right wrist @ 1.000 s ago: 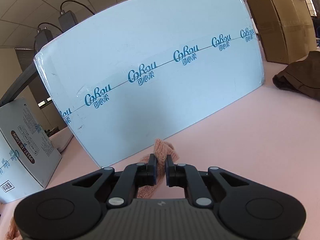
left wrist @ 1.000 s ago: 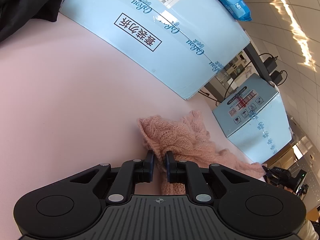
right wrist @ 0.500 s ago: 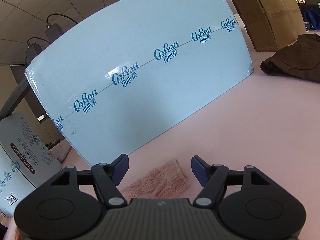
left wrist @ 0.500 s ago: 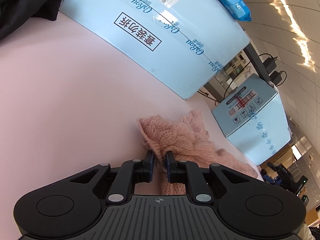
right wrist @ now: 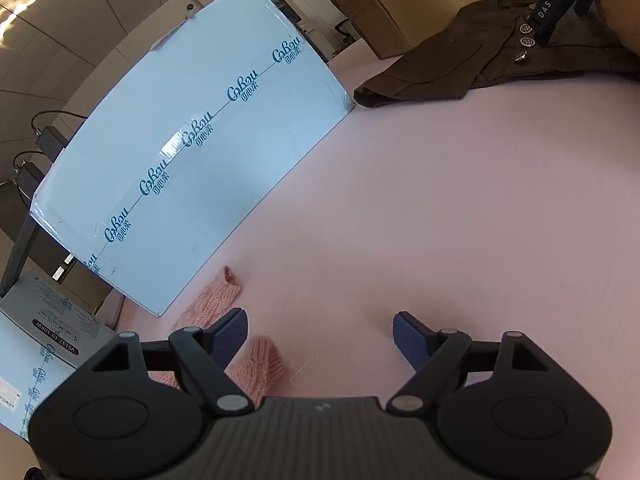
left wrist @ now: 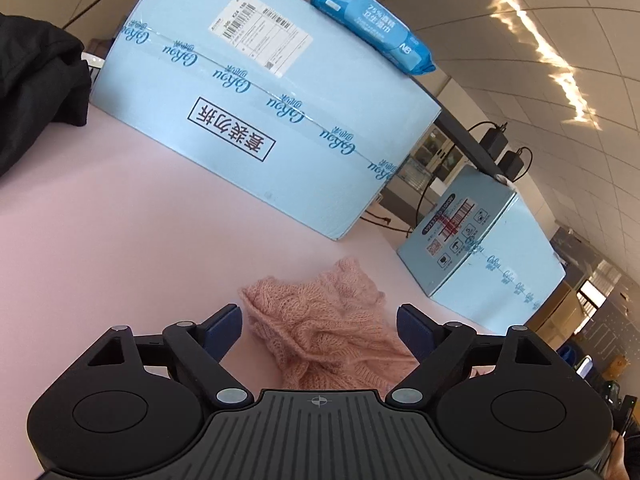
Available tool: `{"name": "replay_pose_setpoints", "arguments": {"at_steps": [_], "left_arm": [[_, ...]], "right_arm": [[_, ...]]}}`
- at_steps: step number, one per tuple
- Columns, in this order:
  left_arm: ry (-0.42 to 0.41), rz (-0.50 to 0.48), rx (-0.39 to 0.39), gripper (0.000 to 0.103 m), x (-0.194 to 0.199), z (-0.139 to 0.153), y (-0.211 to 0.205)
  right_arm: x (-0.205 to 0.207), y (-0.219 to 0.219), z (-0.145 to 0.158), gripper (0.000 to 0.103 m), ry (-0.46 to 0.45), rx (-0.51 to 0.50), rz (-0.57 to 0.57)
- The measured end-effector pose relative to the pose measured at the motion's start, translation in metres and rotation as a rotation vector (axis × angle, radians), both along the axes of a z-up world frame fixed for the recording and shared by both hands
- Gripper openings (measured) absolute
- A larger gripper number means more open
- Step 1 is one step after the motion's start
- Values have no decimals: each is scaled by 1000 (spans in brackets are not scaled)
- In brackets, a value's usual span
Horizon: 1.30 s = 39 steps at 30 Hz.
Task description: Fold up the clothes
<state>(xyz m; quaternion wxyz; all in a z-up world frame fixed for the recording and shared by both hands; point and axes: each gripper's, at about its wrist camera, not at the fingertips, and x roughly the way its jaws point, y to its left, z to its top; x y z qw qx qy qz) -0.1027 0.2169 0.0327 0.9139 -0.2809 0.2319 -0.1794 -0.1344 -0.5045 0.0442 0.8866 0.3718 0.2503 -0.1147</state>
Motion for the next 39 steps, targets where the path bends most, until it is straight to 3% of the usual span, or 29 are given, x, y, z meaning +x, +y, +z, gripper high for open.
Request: {"name": "replay_pose_setpoints", "arguments": {"at_steps": [3, 5, 7, 12, 13, 14, 15, 16, 18, 20, 21, 25, 29, 32, 35, 37, 39], "left_arm": [[76, -69, -8, 91, -7, 8, 2], [148, -195, 12, 91, -13, 8, -6], [178, -246, 22, 91, -18, 4, -14], [243, -368, 32, 91, -20, -15, -34], [252, -367, 35, 91, -19, -19, -36], [245, -365, 30, 91, -20, -20, -37], [237, -364, 25, 91, -21, -21, -37], [241, -363, 17, 91, -20, -21, -37], [248, -362, -3, 91, -18, -22, -36], [249, -367, -5, 91, -17, -22, -37], [248, -368, -4, 91, -17, -22, -37], [249, -362, -15, 91, -11, -22, -37], [225, -301, -8, 91, -9, -18, -37], [83, -242, 23, 91, -17, -4, -39], [-37, -285, 35, 91, -20, 14, -46], [-79, -312, 38, 93, -14, 21, -55], [-85, -332, 31, 93, -2, 20, -66]], "right_arm": [[2, 13, 0, 82, 0, -21, 73], [9, 26, -1, 82, -5, -1, 147], [17, 40, -2, 79, 1, -3, 193], [47, 62, -3, 72, 28, -129, 174], [53, 64, -3, 67, 31, -147, 171], [59, 67, -3, 52, 45, -168, 169], [65, 68, -2, 28, 64, -186, 175], [69, 68, -3, 17, 73, -187, 190], [66, 68, -2, 18, 20, -166, 235], [49, 71, 6, 18, -132, -221, 275], [41, 70, 8, 19, -163, -244, 268], [25, 55, 4, 19, -111, -245, 184], [21, 33, -17, 32, -39, -178, 131], [14, 33, -8, 86, -97, -199, 91], [-1, 45, 13, 90, -271, -322, 83], [-2, 58, 31, 95, -356, -382, 159], [9, 73, 45, 96, -380, -346, 312]]}}
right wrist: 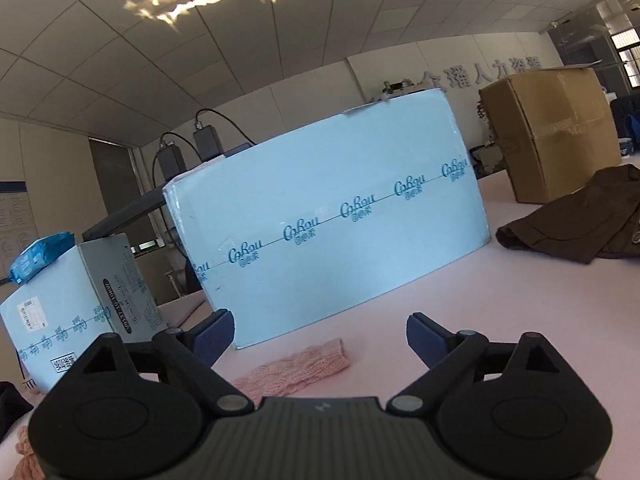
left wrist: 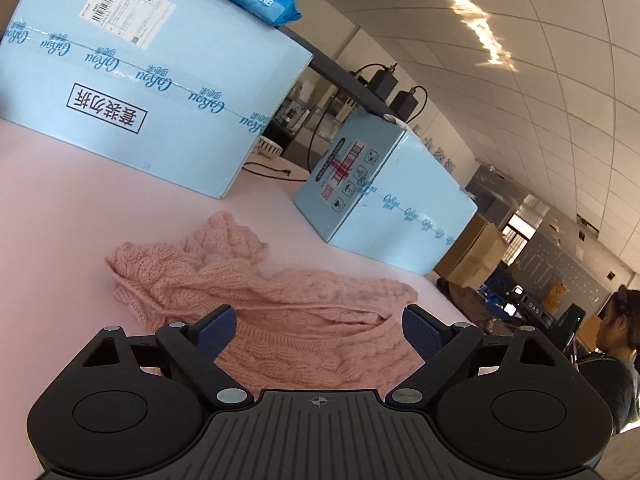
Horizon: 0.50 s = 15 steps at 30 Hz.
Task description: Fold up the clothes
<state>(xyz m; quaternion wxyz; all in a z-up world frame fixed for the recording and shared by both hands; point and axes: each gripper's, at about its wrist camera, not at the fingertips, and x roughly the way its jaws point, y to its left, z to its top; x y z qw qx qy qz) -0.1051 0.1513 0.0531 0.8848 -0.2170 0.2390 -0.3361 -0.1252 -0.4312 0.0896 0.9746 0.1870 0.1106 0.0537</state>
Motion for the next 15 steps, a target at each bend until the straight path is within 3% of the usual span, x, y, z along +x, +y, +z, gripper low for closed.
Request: {"name": "replay_pose_setpoints", "arguments": {"at_steps": [4, 8, 11, 15], "left_arm": [[104, -31, -18, 93, 32, -28, -19], [138, -63, -22, 93, 44, -50, -21], [127, -81, -16, 95, 43, -52, -22], [120, -91, -23, 97, 42, -52, -22]], "right_arm": [[41, 37, 12, 96, 91, 106, 206], [91, 86, 15, 96, 185, 176, 356], [128, 129, 16, 96, 262, 155, 436], [169, 197, 8, 95, 350, 30, 478]]}}
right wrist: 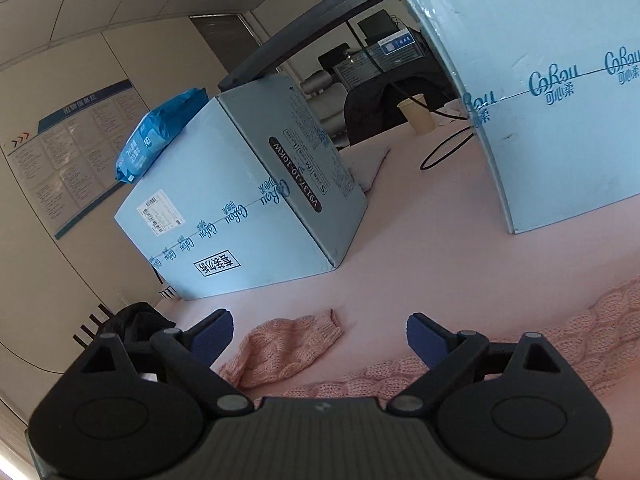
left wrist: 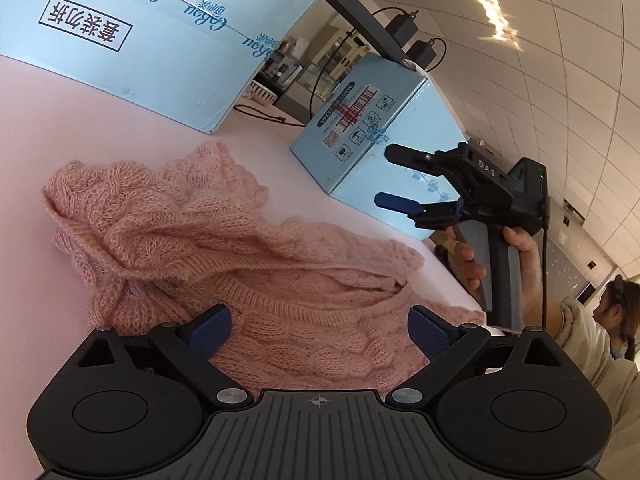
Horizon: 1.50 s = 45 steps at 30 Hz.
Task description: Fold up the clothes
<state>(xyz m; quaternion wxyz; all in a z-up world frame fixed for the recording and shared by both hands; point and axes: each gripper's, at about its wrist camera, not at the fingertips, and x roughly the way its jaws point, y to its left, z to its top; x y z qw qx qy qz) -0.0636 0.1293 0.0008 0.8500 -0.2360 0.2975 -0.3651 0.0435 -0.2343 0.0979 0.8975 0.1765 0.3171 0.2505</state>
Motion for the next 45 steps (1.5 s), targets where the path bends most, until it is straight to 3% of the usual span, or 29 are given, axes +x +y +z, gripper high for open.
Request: {"name": "replay_pose_setpoints", "arguments": {"at_steps": [6, 10, 13, 15, 16, 18, 21, 23, 28, 32, 36, 41, 45], "left_arm": [[5, -3, -20, 97, 0, -1, 3], [4, -2, -17, 98, 0, -1, 4], [5, -1, -18, 98, 1, -1, 3], [5, 1, -18, 98, 1, -1, 3], [5, 0, -19, 98, 1, -1, 2], [6, 0, -23, 98, 2, -1, 3], [8, -1, -30, 98, 2, -2, 4], [7, -1, -29, 98, 2, -2, 3], [7, 0, -33, 98, 2, -2, 3], [7, 0, -32, 98, 2, -3, 2], [6, 0, -31, 98, 2, -3, 2], [6, 0, -32, 98, 2, -3, 2], [6, -1, -34, 98, 2, -3, 3]], "right_arm": [[49, 71, -32, 91, 74, -145, 47], [69, 87, -51, 90, 129, -171, 15], [80, 99, -61, 83, 152, -200, 20], [82, 109, -62, 57, 141, -223, 45], [85, 111, -63, 49, 152, -215, 44], [90, 114, -65, 19, 173, -202, 43], [95, 120, -64, 12, 168, -204, 42], [96, 123, -60, 12, 133, -212, 32], [88, 120, -27, 11, -99, -161, -10], [93, 106, -4, 11, -204, -147, -100], [109, 87, -3, 11, -204, -160, -167], [127, 62, -25, 13, -198, -126, -193], [145, 43, -43, 23, -193, -72, -184]]}}
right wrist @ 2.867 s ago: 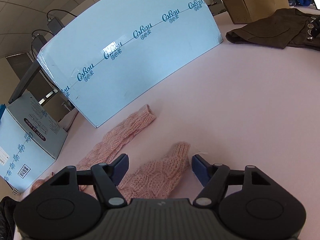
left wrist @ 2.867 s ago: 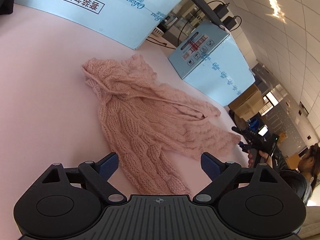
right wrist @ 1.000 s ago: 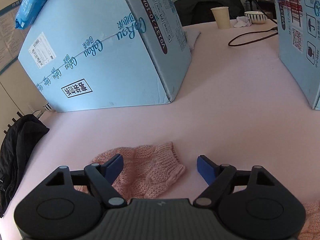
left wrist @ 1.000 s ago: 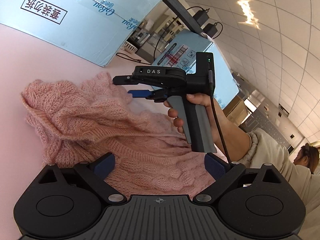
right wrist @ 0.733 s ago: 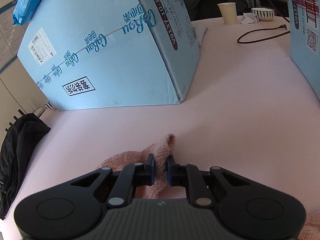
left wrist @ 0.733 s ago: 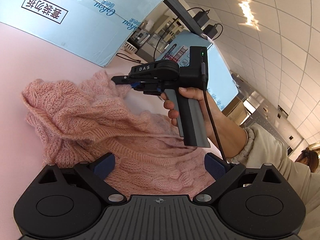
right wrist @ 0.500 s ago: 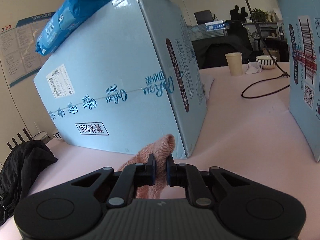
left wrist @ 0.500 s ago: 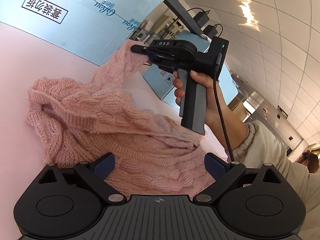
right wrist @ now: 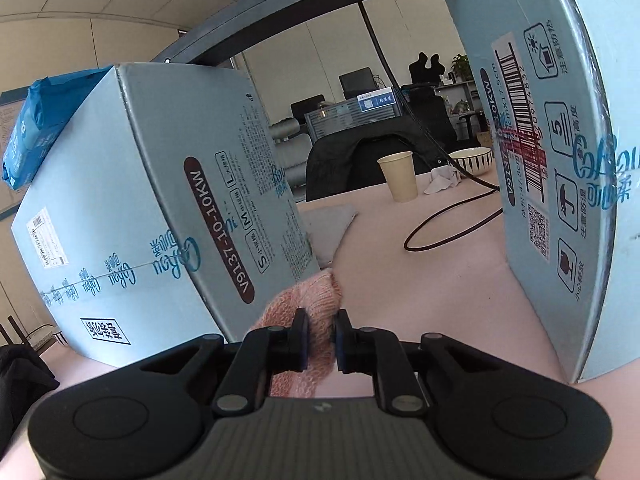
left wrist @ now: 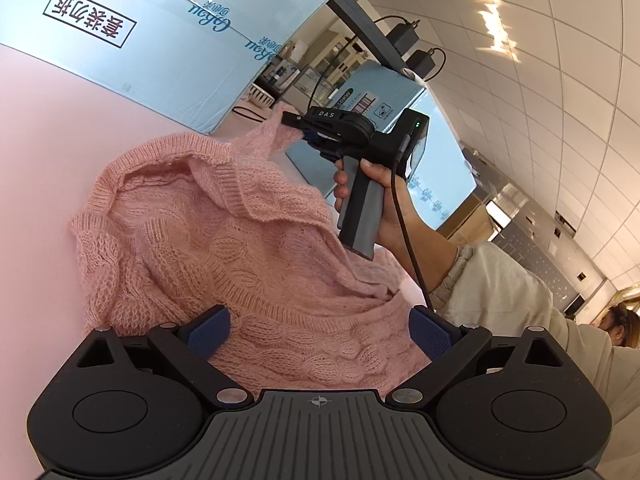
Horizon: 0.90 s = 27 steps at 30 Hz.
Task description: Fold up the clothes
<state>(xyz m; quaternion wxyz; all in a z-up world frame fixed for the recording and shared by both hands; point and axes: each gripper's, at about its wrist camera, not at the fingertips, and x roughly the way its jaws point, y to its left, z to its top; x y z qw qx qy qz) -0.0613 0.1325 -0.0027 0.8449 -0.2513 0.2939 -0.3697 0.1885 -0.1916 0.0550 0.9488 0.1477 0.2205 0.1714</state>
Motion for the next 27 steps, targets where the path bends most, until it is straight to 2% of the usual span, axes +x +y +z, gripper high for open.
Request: {"name": "replay_pose_setpoints", "arguments": {"at_steps": [1, 3, 4, 6, 8, 11, 14, 17, 19, 23, 27], "left_arm": [[0, 0, -1, 98, 0, 0, 0], [0, -1, -3, 98, 0, 0, 1], [1, -1, -4, 98, 0, 0, 1], [1, -1, -5, 98, 0, 0, 1], [0, -1, -5, 98, 0, 0, 1], [0, -1, -7, 98, 0, 0, 1], [0, -1, -7, 98, 0, 0, 1], [-1, -1, -7, 98, 0, 0, 1], [-1, -1, -7, 98, 0, 0, 1], [-1, -1, -8, 98, -1, -1, 1], [-1, -1, -8, 98, -1, -1, 1]], "right_arm": [[4, -3, -4, 25, 17, 10, 0], [10, -4, -14, 44, 60, -1, -19], [12, -4, -18, 50, 81, -12, -32], [14, -4, -24, 74, 122, -18, -62], [16, -6, -26, 81, 175, -5, -105], [19, -1, -22, 80, 281, -56, -205], [21, 8, -11, 80, 349, -46, -195], [21, 25, 2, 80, 369, -51, -150], [21, 43, 9, 80, 394, -94, -126], [28, 76, 5, 80, 449, -185, -122], [35, 99, -4, 80, 453, -255, -140]]}}
